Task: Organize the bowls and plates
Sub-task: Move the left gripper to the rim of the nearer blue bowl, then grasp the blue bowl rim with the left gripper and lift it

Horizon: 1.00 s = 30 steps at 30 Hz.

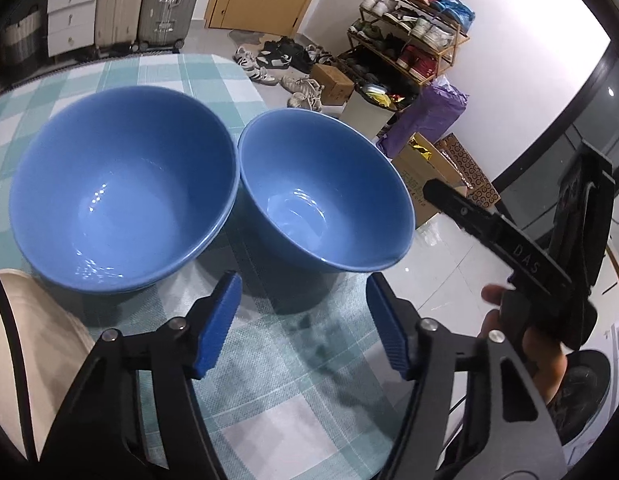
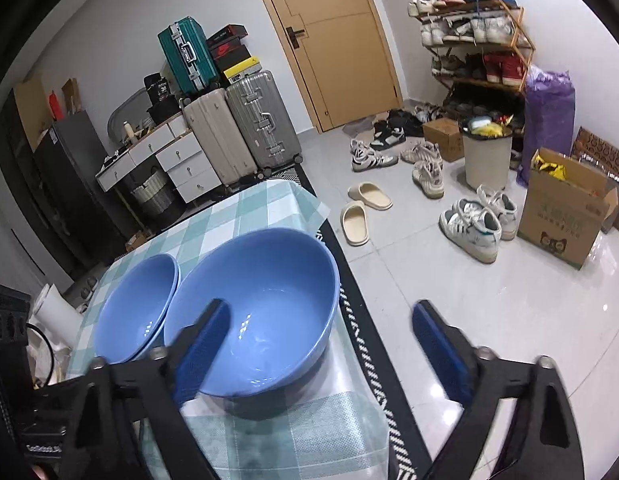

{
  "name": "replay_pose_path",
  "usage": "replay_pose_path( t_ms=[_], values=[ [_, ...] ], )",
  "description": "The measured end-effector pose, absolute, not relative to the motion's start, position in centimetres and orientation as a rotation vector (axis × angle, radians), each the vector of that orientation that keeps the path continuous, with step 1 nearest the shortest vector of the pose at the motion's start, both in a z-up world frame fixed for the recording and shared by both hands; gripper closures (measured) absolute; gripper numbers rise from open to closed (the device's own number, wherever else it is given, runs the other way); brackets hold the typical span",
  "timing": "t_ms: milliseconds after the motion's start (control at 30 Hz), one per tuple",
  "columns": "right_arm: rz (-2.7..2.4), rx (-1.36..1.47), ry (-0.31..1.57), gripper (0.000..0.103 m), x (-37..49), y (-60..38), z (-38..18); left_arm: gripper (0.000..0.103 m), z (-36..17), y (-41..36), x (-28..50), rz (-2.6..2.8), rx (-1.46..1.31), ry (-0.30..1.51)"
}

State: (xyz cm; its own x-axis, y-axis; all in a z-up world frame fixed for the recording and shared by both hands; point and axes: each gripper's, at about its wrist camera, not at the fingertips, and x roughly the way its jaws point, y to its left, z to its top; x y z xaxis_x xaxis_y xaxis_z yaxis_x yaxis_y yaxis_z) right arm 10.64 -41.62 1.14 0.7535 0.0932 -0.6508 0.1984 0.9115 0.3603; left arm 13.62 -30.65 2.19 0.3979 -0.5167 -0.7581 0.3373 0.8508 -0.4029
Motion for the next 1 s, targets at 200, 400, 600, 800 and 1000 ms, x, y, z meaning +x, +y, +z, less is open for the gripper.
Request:
replay_pose_path(
  t_ms=[200,400,600,800,1000],
  values=[
    [-0.014,0.461,0.721,0.034,11.3,-41.5,0.0,0.042,1.4,-31.6,14.8,-0.536,-0.208,1.032],
    [-0.002,0.470,0.736,0.049,12.0,-41.0,-1.2,0.045,0.9,-32.1,15.8,-0.527,-0.206,1.028],
    [0.002,0.488,0.755,0.069,12.5,-41.1,-2.4,0.060,0.5,-32.5,16.5,-0.530,-0.208,1.019],
    [-0.002,0.508,0.756,0.070,12.8,-41.4,-2.9,0.070,0.4,-32.4,17.4,-0.530,-0.205,1.002],
    [0.000,0.503,0.747,0.073,13.0,-41.3,-3.2,0.074,-0.3,-32.2,18.2,-0.522,-0.217,1.016]
  ],
)
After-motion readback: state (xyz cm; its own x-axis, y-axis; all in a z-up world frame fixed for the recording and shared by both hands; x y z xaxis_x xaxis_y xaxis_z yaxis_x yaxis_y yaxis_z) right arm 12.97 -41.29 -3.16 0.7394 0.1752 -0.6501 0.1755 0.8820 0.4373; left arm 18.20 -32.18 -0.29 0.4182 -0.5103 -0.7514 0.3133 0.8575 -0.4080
